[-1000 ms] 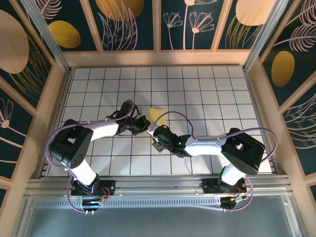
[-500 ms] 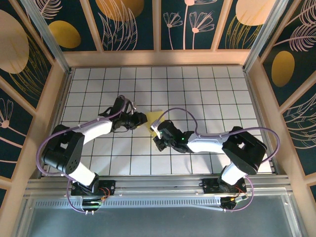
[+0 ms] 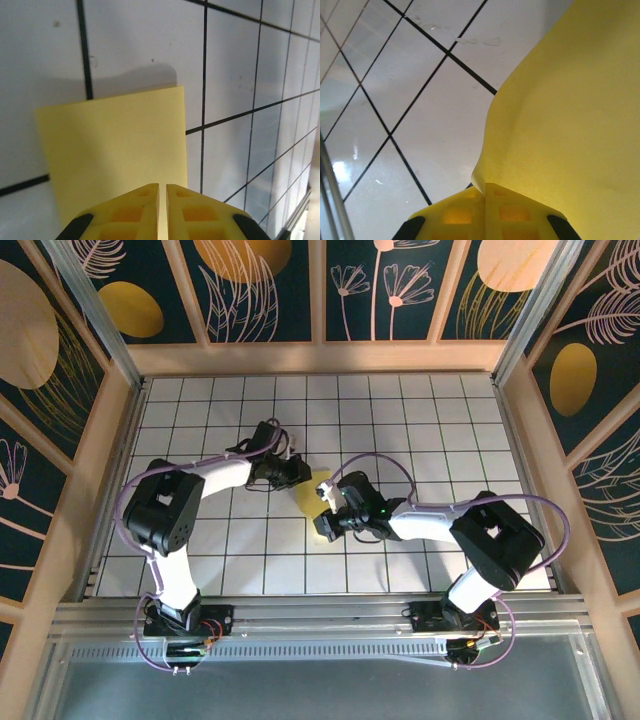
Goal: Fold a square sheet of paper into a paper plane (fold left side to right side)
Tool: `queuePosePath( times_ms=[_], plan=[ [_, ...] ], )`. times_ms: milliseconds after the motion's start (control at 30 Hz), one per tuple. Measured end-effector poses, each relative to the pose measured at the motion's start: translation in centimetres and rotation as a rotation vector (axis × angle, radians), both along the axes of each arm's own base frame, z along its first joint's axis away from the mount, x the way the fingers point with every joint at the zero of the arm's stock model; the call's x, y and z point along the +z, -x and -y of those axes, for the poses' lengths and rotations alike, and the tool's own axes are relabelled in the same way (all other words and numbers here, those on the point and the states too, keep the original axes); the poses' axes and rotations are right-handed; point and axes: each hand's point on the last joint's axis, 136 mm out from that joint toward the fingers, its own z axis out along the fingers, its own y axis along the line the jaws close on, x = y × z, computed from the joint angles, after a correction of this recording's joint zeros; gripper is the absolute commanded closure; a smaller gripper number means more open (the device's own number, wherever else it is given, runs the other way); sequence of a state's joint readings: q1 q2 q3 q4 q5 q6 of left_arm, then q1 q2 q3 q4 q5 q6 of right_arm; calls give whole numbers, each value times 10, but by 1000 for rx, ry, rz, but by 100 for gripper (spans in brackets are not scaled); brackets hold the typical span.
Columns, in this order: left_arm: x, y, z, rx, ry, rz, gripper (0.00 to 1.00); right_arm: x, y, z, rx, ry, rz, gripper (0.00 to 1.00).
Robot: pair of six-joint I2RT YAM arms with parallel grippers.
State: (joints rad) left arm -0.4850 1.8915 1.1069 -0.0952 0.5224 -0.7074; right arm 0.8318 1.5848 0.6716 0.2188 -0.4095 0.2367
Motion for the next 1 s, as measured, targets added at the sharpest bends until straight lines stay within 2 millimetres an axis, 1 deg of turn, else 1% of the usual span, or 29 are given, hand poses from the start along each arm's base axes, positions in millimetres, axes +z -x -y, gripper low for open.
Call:
queuePosePath(
  times_ms=[133, 333, 733, 1000],
  plan=[
    [-15, 3, 10, -43, -25, -19, 91, 1, 0, 1, -2, -18, -19, 100],
    [-37, 14, 10, -70, -66, -63, 92, -2, 0, 4, -9, -23, -41, 100],
    [-37, 13, 10, -71, -72, -55, 94, -15, -12, 15, -64, 22, -85, 100],
    [-37, 13, 11, -72, -72, -55, 94, -17, -29, 23, -124, 58, -85, 100]
  ],
)
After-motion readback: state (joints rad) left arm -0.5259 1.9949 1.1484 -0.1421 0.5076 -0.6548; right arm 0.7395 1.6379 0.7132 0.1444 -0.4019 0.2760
